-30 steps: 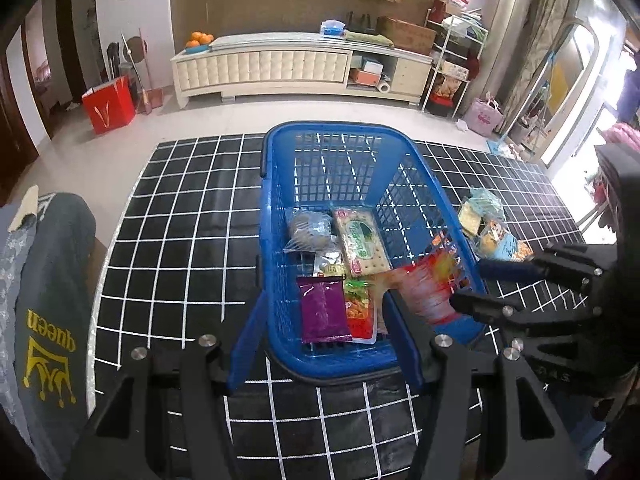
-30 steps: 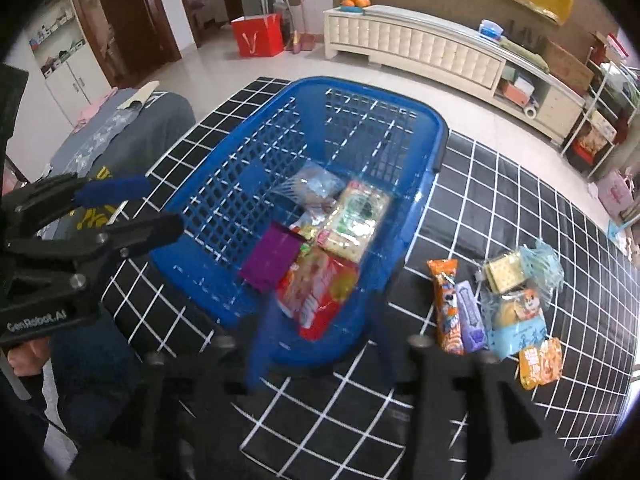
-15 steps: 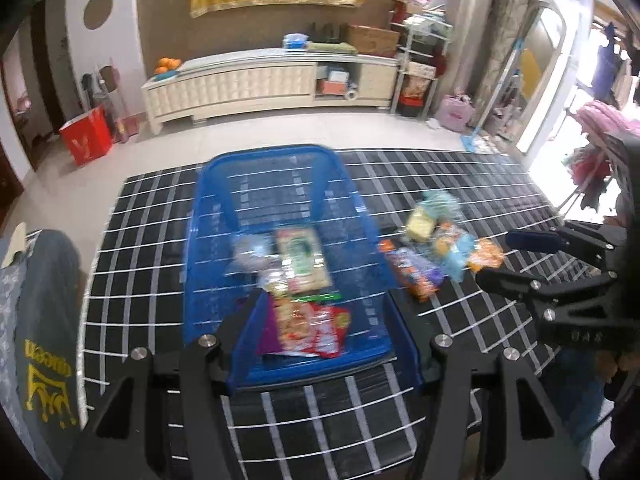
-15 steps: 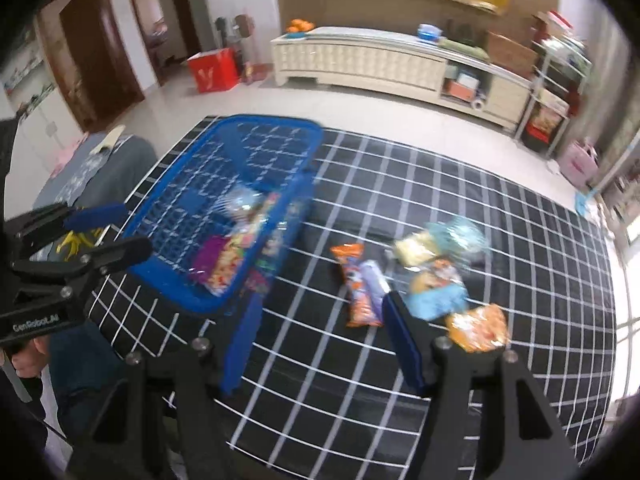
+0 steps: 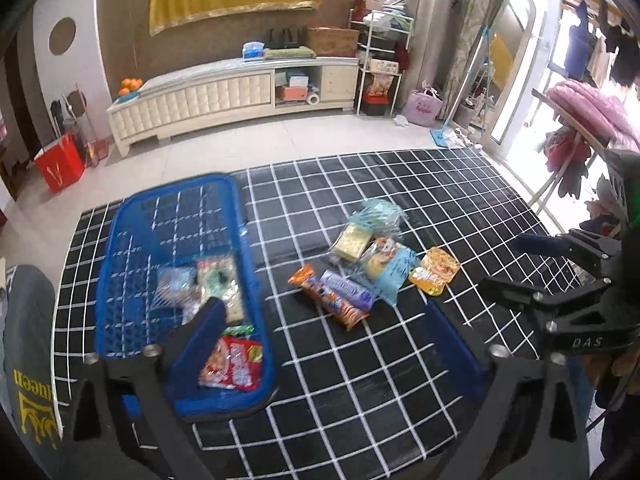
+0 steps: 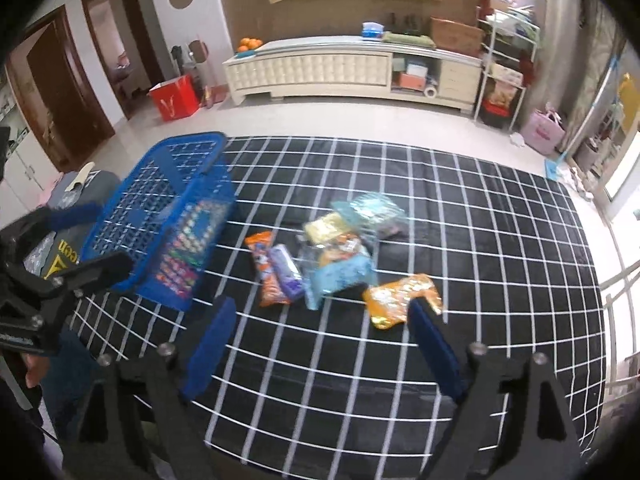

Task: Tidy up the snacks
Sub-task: 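Move both grippers back over the remaining snacks on the mat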

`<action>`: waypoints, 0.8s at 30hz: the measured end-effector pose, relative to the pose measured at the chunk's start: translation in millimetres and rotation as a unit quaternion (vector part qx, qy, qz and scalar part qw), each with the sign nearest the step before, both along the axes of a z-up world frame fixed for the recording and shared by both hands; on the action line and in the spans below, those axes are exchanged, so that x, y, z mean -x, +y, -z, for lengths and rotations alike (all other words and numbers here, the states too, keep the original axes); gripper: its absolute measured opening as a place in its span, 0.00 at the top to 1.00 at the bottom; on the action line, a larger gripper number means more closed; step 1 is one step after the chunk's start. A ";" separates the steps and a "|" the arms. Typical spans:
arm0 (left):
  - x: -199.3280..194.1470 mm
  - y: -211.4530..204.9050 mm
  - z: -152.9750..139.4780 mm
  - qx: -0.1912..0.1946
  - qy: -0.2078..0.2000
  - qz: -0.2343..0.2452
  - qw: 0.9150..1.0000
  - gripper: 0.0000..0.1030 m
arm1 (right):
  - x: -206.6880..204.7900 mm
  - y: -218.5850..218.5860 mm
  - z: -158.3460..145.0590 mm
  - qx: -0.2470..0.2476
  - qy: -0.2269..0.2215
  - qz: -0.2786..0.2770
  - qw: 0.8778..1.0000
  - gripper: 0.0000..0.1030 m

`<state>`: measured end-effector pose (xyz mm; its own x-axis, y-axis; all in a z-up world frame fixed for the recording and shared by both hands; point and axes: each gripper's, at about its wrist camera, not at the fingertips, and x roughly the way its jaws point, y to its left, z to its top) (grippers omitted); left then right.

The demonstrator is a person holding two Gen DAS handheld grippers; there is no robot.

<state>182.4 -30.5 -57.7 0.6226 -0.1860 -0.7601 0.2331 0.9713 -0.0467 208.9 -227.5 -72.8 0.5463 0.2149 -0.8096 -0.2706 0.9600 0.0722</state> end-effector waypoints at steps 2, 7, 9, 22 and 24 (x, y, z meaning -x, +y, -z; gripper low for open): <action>-3.8 -18.6 1.4 -0.025 -0.013 0.003 1.000 0.00 | -0.3 -15.9 7.4 0.010 0.003 0.009 1.000 0.02; -17.4 -54.2 16.5 -0.042 -0.004 0.024 0.999 0.00 | -5.9 -50.8 25.6 0.022 0.017 0.035 0.999 0.01; -22.5 -67.4 24.2 -0.050 0.001 0.032 0.998 0.00 | -8.8 -62.5 30.7 0.022 0.022 0.042 0.999 0.01; -80.2 -105.0 91.5 -0.021 0.104 0.039 0.994 0.00 | -42.3 -96.5 75.1 0.063 0.032 0.069 0.995 0.00; -94.6 -105.1 102.0 -0.004 0.121 0.018 0.992 0.00 | -48.4 -99.6 80.4 0.057 0.035 0.074 0.995 0.00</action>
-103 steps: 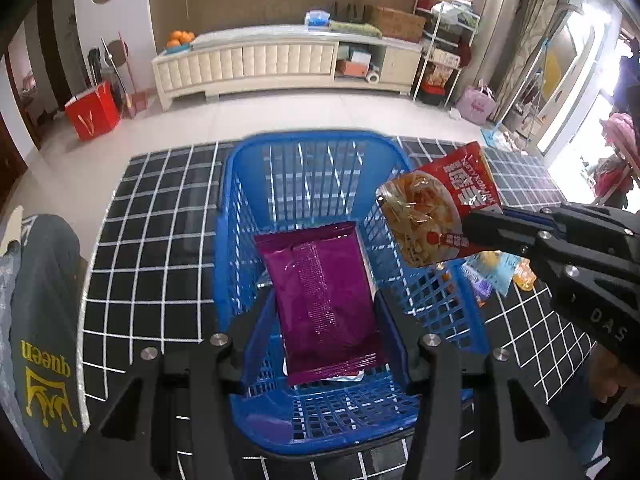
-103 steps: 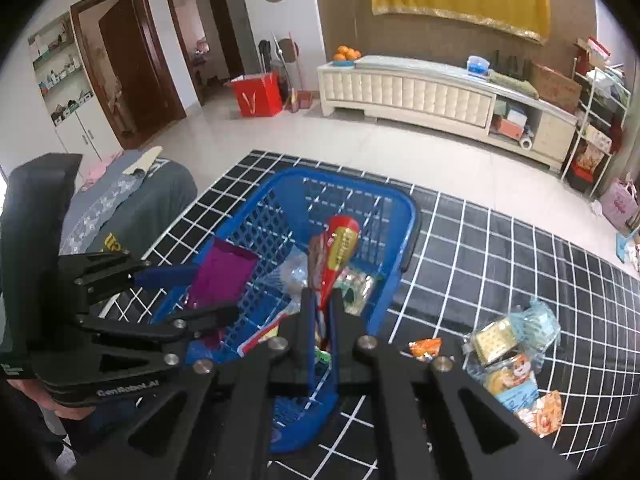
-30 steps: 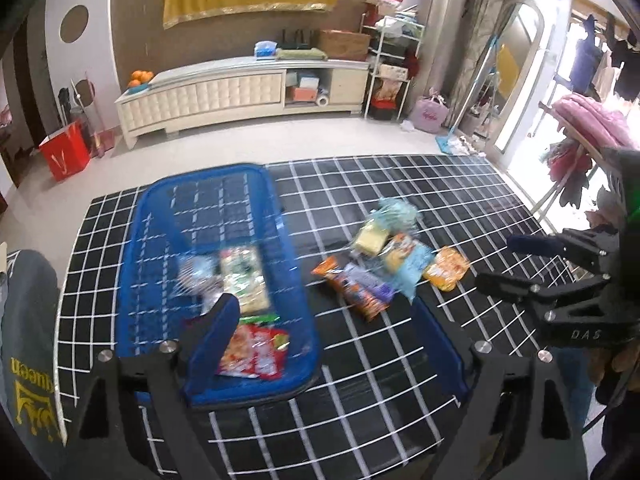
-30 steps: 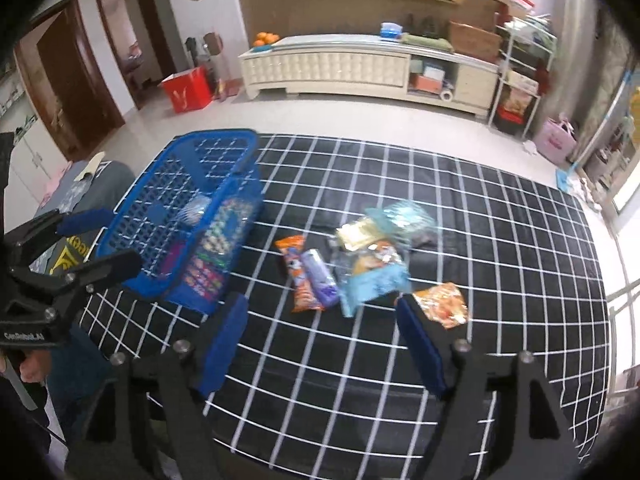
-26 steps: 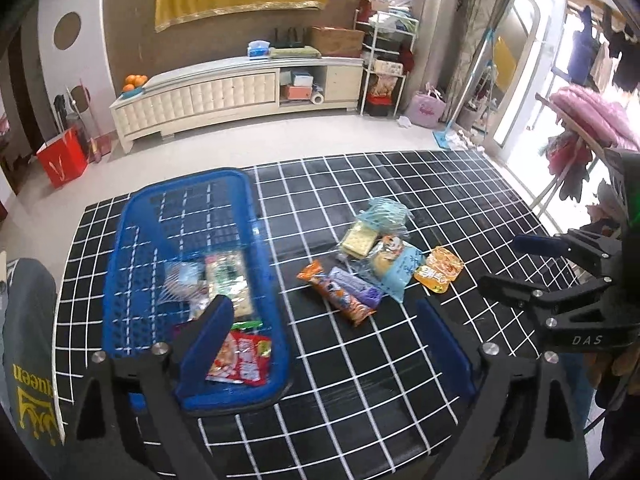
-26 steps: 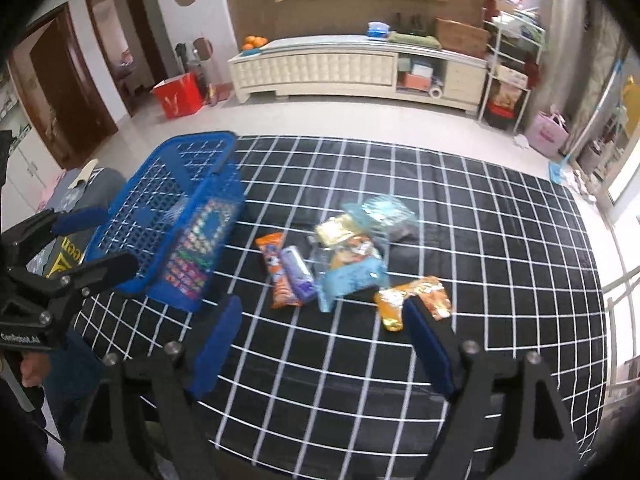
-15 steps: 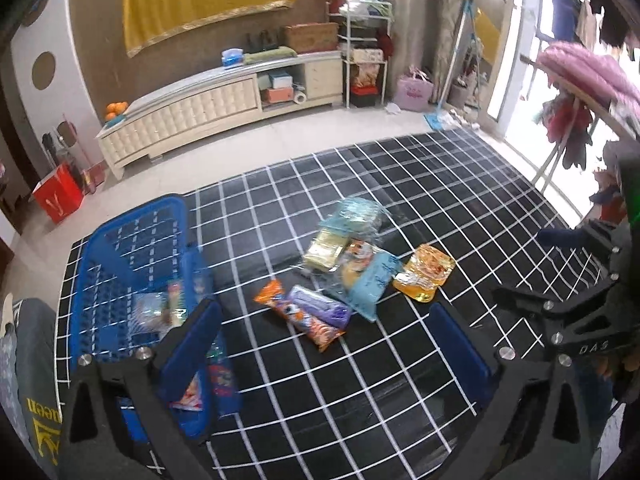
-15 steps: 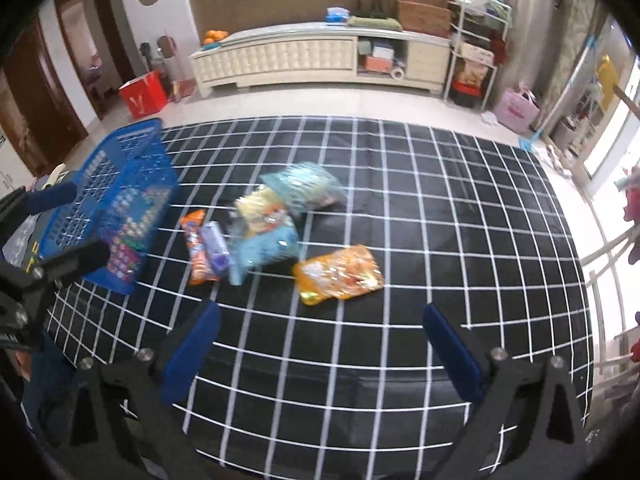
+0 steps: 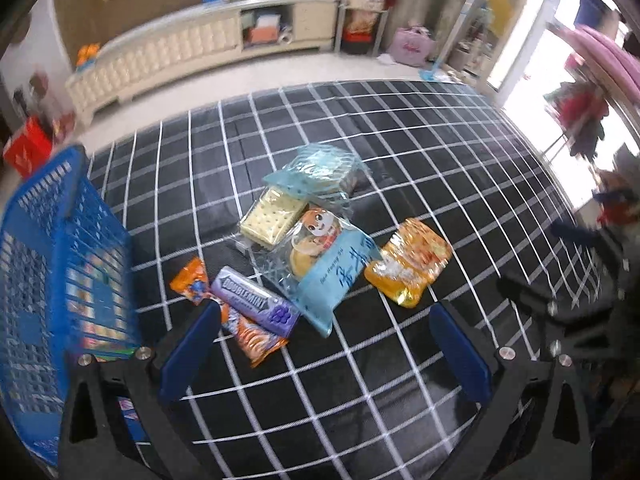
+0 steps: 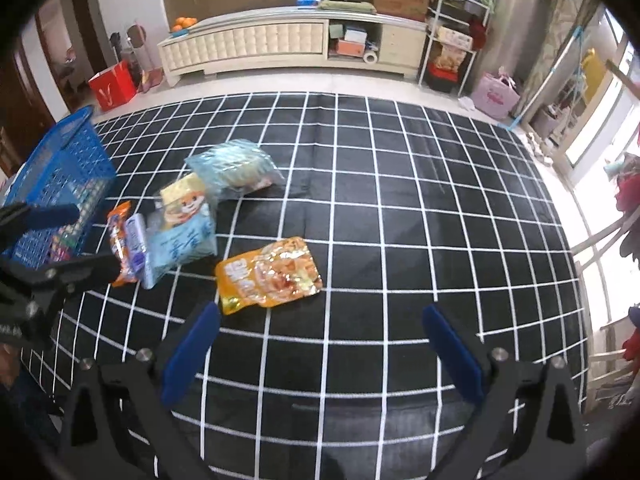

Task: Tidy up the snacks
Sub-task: 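Move both grippers back over the remaining snacks on the mat, then grasp the blue-and-white Dan Huang Su pastry bag with the left gripper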

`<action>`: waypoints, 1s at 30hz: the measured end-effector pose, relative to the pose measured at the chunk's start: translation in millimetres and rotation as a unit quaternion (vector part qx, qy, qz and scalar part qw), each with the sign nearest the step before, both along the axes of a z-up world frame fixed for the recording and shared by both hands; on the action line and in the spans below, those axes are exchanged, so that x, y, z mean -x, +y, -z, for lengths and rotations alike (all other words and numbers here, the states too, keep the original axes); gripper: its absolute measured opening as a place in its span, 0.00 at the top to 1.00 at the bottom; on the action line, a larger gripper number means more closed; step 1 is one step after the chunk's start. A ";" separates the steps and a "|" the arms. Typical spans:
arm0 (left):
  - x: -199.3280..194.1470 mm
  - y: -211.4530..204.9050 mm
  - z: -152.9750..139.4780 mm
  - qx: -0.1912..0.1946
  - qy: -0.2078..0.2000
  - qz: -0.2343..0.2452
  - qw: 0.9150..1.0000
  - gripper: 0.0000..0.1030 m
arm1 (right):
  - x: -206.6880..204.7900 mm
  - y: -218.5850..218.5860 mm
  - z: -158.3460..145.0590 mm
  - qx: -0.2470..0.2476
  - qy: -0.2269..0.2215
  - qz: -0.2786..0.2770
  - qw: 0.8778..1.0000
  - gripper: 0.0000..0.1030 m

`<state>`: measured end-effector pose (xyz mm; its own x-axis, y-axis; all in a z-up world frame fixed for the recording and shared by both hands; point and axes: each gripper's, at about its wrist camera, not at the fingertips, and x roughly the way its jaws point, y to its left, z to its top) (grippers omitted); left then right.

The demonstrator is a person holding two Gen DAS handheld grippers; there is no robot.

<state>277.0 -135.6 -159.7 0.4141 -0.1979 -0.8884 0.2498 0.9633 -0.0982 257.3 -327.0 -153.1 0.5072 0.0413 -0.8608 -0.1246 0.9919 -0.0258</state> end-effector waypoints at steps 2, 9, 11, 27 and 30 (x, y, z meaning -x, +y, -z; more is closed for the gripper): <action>-11.0 -1.3 6.9 0.013 0.016 -0.012 1.000 0.00 | -5.2 -1.6 4.6 -0.005 -0.001 0.004 1.000 0.00; -48.7 -18.4 31.4 0.006 0.050 0.004 0.999 0.00 | -16.2 -5.2 20.9 -0.018 -0.008 0.014 1.000 0.00; -57.6 -20.4 40.0 -0.015 0.056 0.008 0.998 0.00 | -18.0 -8.8 24.8 -0.021 -0.011 0.019 1.000 0.00; -100.2 -21.0 78.5 0.024 0.115 -0.123 0.986 0.00 | -22.2 -18.6 34.1 -0.020 -0.014 0.028 0.999 0.00; -103.6 -28.4 84.2 0.014 0.119 -0.115 0.986 0.00 | -21.5 -23.0 35.8 -0.018 -0.012 0.036 0.999 0.00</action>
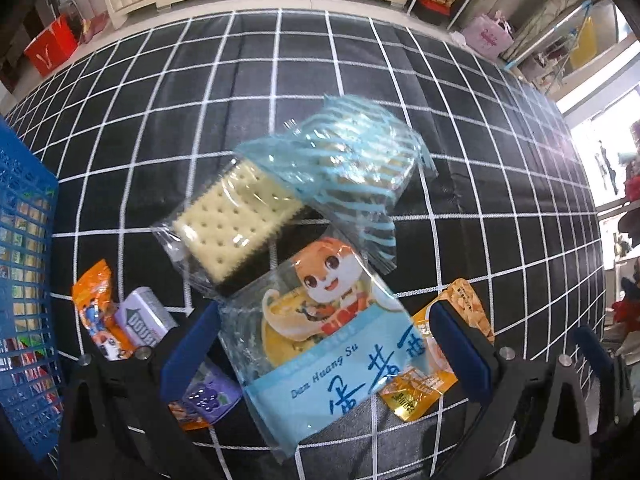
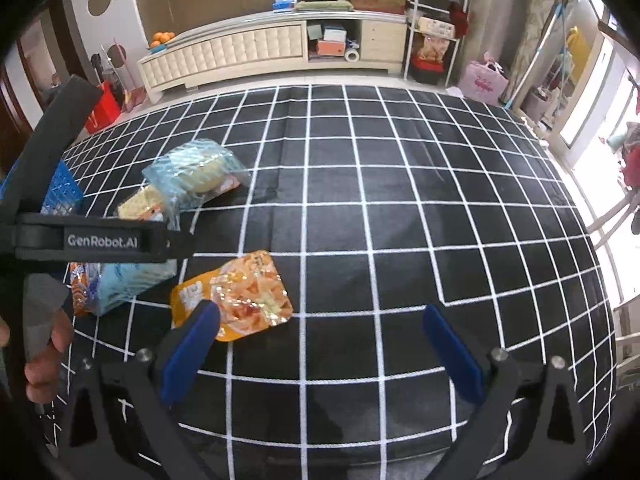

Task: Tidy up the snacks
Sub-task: 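Grasp the blue-and-white Dan Huang Su pastry bag with the left gripper, then grasp the orange pouch with the right gripper while the left gripper holds the pastry bag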

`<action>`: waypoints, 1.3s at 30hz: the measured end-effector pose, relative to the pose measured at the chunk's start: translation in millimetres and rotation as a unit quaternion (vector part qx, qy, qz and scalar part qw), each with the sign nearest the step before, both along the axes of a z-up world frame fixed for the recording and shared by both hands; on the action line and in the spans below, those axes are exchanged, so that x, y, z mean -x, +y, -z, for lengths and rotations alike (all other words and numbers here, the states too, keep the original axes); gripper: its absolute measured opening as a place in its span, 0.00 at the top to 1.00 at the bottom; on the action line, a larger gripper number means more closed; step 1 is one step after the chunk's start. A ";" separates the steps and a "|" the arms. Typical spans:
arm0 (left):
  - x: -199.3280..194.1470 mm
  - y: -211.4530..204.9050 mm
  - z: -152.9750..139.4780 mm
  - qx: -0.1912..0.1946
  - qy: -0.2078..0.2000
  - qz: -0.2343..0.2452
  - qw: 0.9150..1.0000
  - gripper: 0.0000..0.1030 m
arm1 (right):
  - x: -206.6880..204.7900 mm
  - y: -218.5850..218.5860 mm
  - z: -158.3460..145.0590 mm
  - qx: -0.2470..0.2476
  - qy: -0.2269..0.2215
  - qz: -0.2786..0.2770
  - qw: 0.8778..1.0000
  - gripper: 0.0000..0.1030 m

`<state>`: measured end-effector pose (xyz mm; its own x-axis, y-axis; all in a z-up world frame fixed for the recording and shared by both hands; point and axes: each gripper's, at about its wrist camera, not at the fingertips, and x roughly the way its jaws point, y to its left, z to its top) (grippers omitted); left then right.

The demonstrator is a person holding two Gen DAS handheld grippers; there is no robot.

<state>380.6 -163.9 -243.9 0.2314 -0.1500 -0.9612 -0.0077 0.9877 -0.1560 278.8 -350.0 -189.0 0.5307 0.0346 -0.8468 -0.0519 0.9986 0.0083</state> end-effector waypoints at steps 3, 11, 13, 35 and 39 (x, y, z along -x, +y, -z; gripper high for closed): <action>-2.4 -12.0 5.5 -0.014 0.005 0.023 1.000 0.00 | 0.3 -2.0 -0.3 0.000 0.000 0.006 1.000 0.00; -0.2 -13.1 4.6 -0.018 -0.001 0.044 0.999 0.17 | -0.6 -2.9 4.9 -0.019 0.013 0.011 1.000 0.00; 6.6 -20.1 5.1 -0.023 0.011 0.077 0.997 0.18 | -1.5 -2.4 5.8 -0.023 0.016 0.010 1.000 0.00; 81.3 0.2 -12.4 -0.038 -0.076 0.136 0.987 0.36 | -11.5 13.2 18.8 -0.113 0.086 0.032 0.989 0.00; 92.1 13.8 -37.8 -0.056 -0.117 0.139 0.982 0.36 | -25.9 28.0 25.4 -0.124 0.116 0.059 0.984 0.01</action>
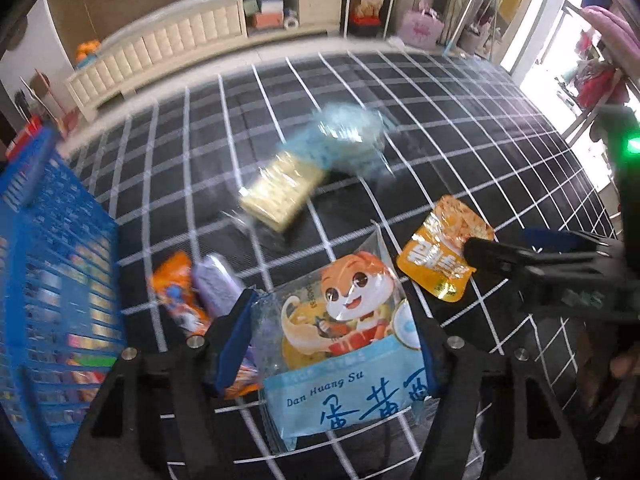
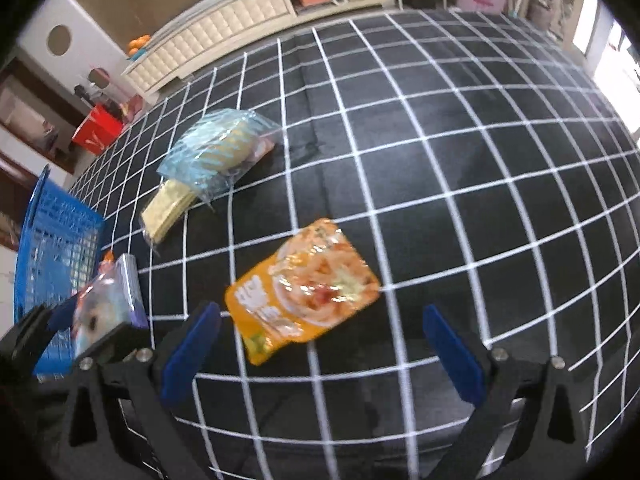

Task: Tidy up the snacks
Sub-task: 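Grasp the orange pouch with the right gripper while the left gripper holds the pastry bag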

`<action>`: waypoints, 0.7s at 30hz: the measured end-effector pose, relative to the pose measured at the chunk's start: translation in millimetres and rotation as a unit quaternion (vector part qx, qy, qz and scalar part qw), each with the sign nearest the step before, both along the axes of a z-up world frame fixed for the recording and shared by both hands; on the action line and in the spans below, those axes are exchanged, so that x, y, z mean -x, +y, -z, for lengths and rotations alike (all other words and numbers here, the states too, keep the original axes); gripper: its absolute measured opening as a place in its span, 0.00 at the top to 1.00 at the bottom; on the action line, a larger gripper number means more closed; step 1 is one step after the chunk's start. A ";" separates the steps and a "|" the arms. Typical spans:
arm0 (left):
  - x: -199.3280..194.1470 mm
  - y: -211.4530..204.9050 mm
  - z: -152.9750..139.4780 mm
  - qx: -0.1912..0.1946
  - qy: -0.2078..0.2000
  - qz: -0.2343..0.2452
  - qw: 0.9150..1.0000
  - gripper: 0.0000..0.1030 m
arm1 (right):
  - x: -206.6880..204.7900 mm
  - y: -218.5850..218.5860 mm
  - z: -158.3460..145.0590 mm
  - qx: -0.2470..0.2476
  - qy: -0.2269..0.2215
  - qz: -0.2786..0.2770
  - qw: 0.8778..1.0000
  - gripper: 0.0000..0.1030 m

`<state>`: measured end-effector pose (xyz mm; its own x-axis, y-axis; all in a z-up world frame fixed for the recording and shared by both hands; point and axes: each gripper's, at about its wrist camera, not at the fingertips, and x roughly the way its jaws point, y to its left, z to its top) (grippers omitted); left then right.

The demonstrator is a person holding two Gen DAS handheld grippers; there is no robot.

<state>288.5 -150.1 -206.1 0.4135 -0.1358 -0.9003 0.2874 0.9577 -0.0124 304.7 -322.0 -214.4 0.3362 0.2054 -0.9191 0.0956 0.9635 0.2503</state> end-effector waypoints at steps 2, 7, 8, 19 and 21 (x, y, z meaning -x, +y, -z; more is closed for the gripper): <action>-1.1 5.6 -6.2 0.001 -0.010 0.007 1.000 0.36 | -7.3 7.3 4.7 0.007 0.018 0.010 1.000 0.01; -8.4 36.3 -11.9 0.016 -0.009 0.006 1.000 0.36 | -20.5 31.3 15.5 0.029 0.041 0.011 0.999 0.00; -8.5 39.2 -11.1 0.020 -0.008 0.004 1.000 0.36 | -22.8 36.8 16.5 0.040 0.042 0.009 0.998 0.00; -3.6 59.7 -6.4 0.041 -0.006 -0.005 0.999 0.36 | -20.4 81.5 10.1 0.123 0.001 -0.069 0.990 0.49; 0.5 61.7 -5.2 0.043 -0.003 -0.006 0.999 0.36 | -17.9 81.0 9.3 0.119 0.001 -0.079 0.990 0.53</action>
<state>288.0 -88.5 -200.9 0.4204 -0.2086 -0.8830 0.2768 0.9563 -0.0941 322.6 -241.1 -223.7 0.3147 0.0325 -0.9486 -0.0602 0.9981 0.0142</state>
